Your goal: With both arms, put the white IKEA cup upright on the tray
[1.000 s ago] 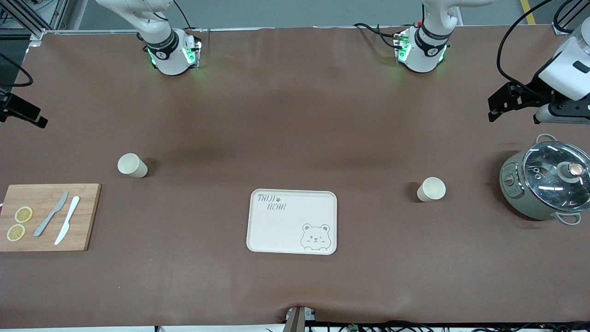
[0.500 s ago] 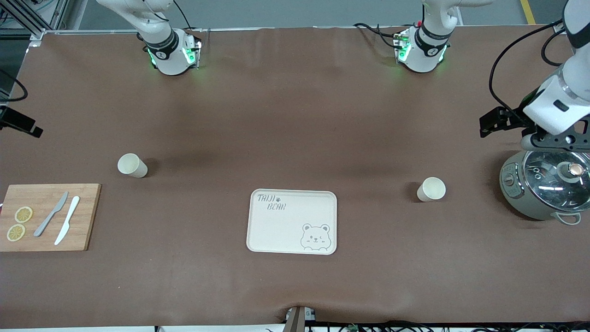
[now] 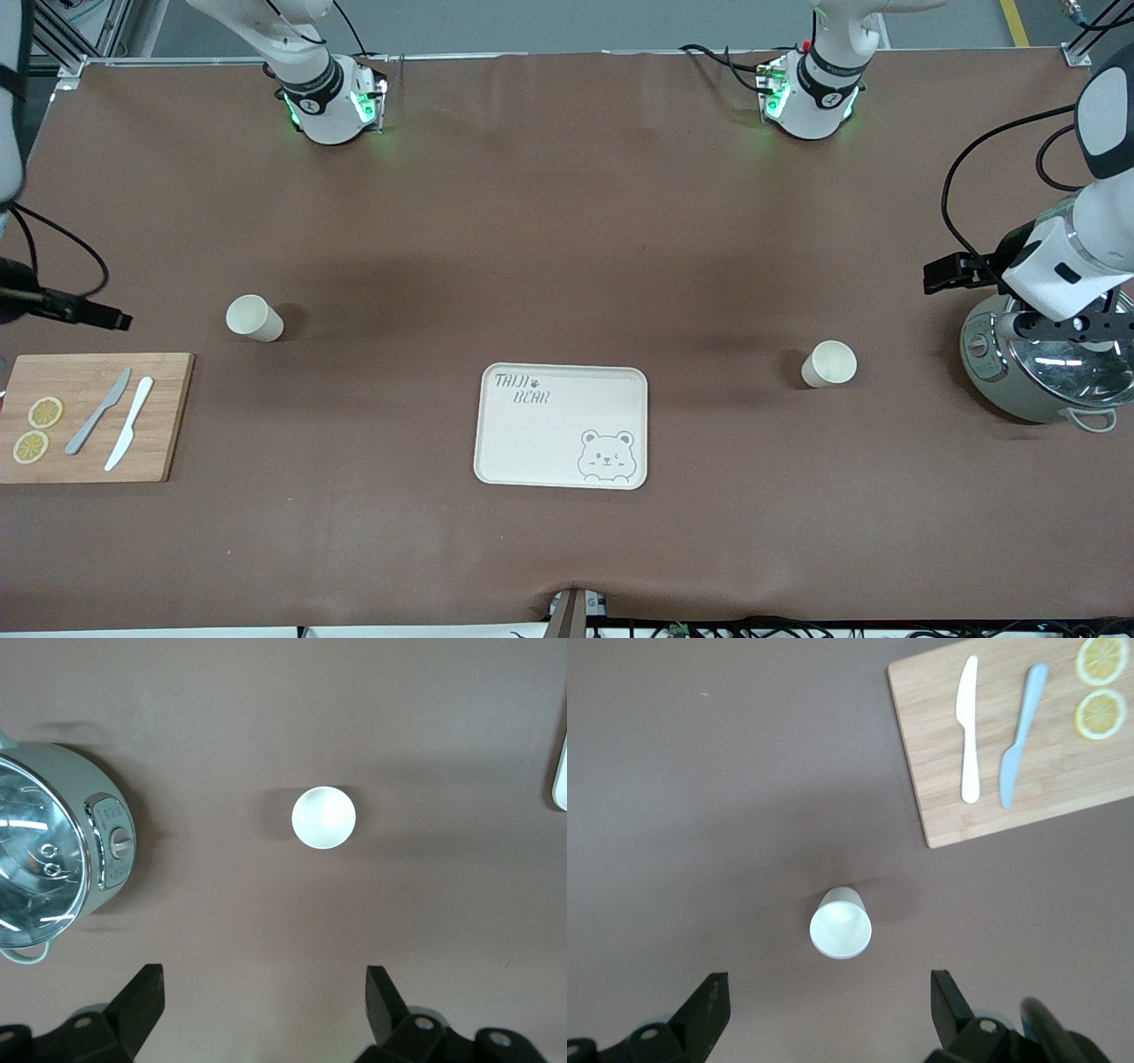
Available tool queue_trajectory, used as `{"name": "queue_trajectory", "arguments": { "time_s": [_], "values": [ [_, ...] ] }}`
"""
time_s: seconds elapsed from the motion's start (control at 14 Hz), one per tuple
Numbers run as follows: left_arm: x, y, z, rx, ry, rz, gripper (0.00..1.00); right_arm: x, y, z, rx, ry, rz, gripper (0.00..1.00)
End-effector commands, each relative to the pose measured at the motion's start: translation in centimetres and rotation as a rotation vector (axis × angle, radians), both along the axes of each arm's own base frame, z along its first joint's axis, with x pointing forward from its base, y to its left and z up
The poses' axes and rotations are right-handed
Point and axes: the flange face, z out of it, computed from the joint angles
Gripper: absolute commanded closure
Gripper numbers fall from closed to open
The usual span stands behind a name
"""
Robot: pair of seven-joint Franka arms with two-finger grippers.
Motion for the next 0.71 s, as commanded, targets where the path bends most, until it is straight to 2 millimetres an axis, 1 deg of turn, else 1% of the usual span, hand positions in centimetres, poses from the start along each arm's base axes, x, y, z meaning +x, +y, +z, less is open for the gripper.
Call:
{"name": "queue_trajectory", "arguments": {
  "time_s": [0.0,0.07,0.14,0.21,0.29,0.36,0.43,0.5,0.57,0.64],
  "values": [
    [1.1,-0.4,-0.8,-0.002,-0.033,-0.021,0.0,-0.3,-1.4,-6.1,0.016,0.022,-0.018,0.0],
    [1.7,-0.3,-2.3,-0.004,-0.051,-0.014,0.0,-1.0,-1.4,-8.0,0.017,0.038,-0.022,0.0],
    [2.3,0.5,-3.9,-0.006,-0.076,-0.005,0.0,-2.0,-1.6,-9.8,0.022,0.06,-0.025,0.0],
    [2.6,0.7,-5.9,-0.009,-0.076,-0.004,0.0,-3.2,-1.9,-11.4,0.029,0.087,-0.036,0.0],
    [2.8,0.6,-7.9,-0.011,-0.079,-0.006,0.0,-4.4,-1.7,-12.1,0.032,0.1,-0.038,0.0],
    [2.9,0.6,-9.2,-0.012,-0.082,-0.007,0.0,-5.7,-1.3,-12.6,0.033,0.103,-0.037,0.0],
    [3.1,0.5,-11.0,-0.011,-0.075,0.015,0.0,-7.1,-1.1,-13.2,0.032,0.1,-0.038,0.0],
    [3.5,0.6,-13.0,-0.011,-0.055,0.021,0.0,-8.1,-0.9,-14.1,0.028,0.08,-0.039,0.0],
    [4.0,0.9,-14.7,-0.013,-0.05,0.026,0.0,-8.9,-0.8,-15.5,0.025,0.069,-0.042,0.0],
    [4.4,1.8,-16.4,-0.015,-0.05,0.038,0.0,-9.6,-0.8,-16.8,0.022,0.06,-0.045,0.0]
  ]
}}
